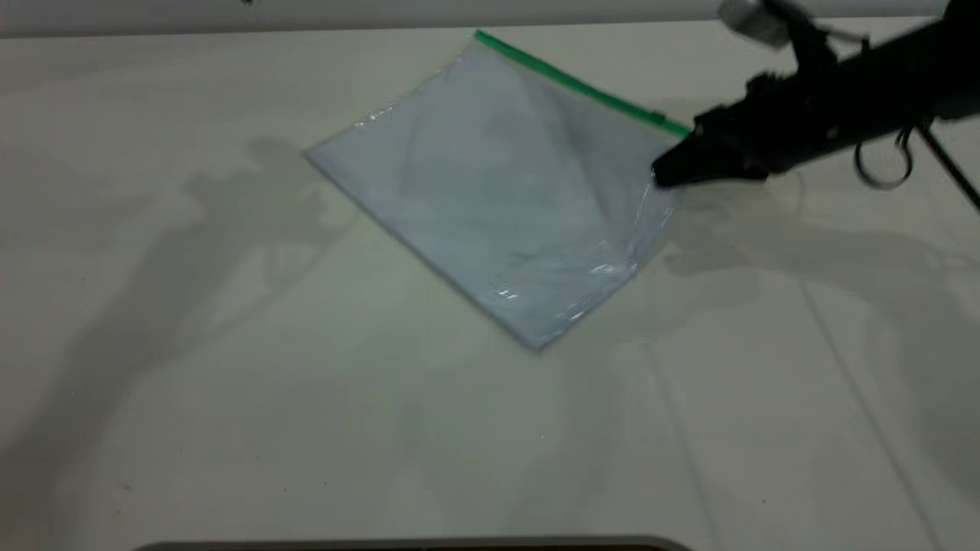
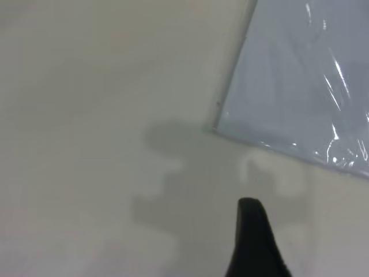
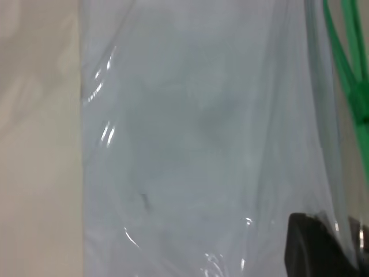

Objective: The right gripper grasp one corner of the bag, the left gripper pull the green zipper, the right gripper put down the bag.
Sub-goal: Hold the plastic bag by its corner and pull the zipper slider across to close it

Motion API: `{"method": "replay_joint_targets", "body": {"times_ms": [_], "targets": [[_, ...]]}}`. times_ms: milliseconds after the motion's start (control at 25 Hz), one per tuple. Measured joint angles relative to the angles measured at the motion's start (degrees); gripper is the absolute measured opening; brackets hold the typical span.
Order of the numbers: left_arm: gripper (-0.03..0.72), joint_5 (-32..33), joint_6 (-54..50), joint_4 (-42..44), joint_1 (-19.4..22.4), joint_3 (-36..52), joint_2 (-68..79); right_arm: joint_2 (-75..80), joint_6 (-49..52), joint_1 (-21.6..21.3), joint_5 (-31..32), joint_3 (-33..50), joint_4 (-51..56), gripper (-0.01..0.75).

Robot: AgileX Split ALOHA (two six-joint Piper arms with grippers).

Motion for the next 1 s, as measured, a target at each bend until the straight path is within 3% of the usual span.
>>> {"method": "replay_joint_targets", "body": {"times_ms": [280,680,1000], "targets": [[0.552,4.7,13.7,-2.1,-3.0,-9.3,7.0,-4.5,1.1,0.0,-1.3,0.0,-4.1,0.035],[0.552,5.1,43.6,-17.2,-9.3,-22.7,18.3,-4.6,3.2,3.3,-2.6,0.0,-5.0,0.035],[0.530,11.3,53.9,-25.4,-9.9,-33.4,24.8,-4.7,4.1,4.9,-2.6,0.0,-5.3,0.035]]}}
